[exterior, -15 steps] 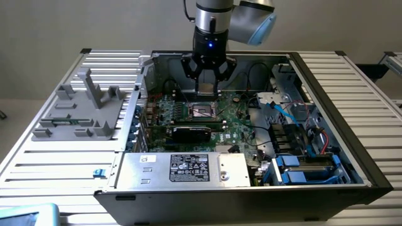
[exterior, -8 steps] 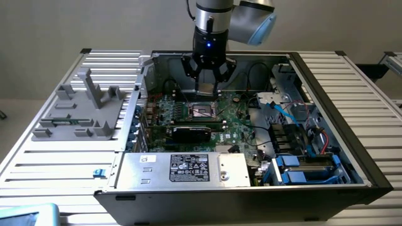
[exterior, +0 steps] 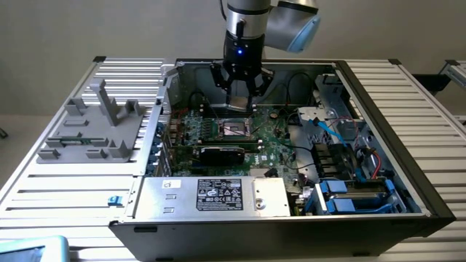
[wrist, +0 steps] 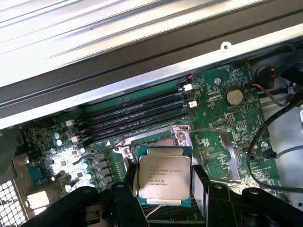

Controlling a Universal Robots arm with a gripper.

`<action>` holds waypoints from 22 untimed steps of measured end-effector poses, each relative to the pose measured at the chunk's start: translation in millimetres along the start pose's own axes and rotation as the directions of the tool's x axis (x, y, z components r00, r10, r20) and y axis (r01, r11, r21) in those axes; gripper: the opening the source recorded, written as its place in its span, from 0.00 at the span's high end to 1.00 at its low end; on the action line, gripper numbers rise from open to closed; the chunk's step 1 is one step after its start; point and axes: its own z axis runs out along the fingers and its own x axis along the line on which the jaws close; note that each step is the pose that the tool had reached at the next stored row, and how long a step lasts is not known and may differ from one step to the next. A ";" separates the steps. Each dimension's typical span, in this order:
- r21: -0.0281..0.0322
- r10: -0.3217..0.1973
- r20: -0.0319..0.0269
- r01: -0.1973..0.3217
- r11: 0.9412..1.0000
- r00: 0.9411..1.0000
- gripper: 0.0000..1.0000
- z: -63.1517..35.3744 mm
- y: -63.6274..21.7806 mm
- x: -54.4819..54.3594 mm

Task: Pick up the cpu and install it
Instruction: 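Place the cpu into insertion slot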

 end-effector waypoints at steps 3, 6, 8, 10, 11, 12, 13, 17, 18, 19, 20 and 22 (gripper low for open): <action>-0.001 0.040 0.000 -0.040 0.999 0.999 0.45 0.1 0.0 0.0; -0.001 0.080 0.000 -0.080 0.997 0.997 0.45 0.2 0.0 0.0; -0.002 0.107 0.000 -0.107 0.994 0.994 0.45 0.3 0.0 0.0; -0.002 0.133 0.000 -0.133 0.991 0.991 0.45 0.3 0.0 0.0; -0.002 0.147 0.000 -0.147 0.989 0.989 0.45 0.4 0.0 0.0; -0.002 0.161 0.000 -0.161 0.987 0.987 0.45 0.4 0.0 0.0; -0.003 0.174 0.000 -0.174 0.985 0.985 0.45 0.4 0.0 0.0; -0.003 0.227 -0.001 -0.227 0.974 0.974 0.45 0.6 0.0 0.0; -0.004 0.240 -0.001 -0.240 0.971 0.971 0.45 0.6 0.0 0.0; -0.004 0.253 -0.001 -0.253 0.968 0.968 0.45 0.7 0.0 0.0; -0.004 0.266 -0.001 -0.266 0.964 0.964 0.45 0.7 0.0 0.0; -0.004 0.292 -0.001 -0.292 0.957 0.957 0.45 0.8 0.0 0.0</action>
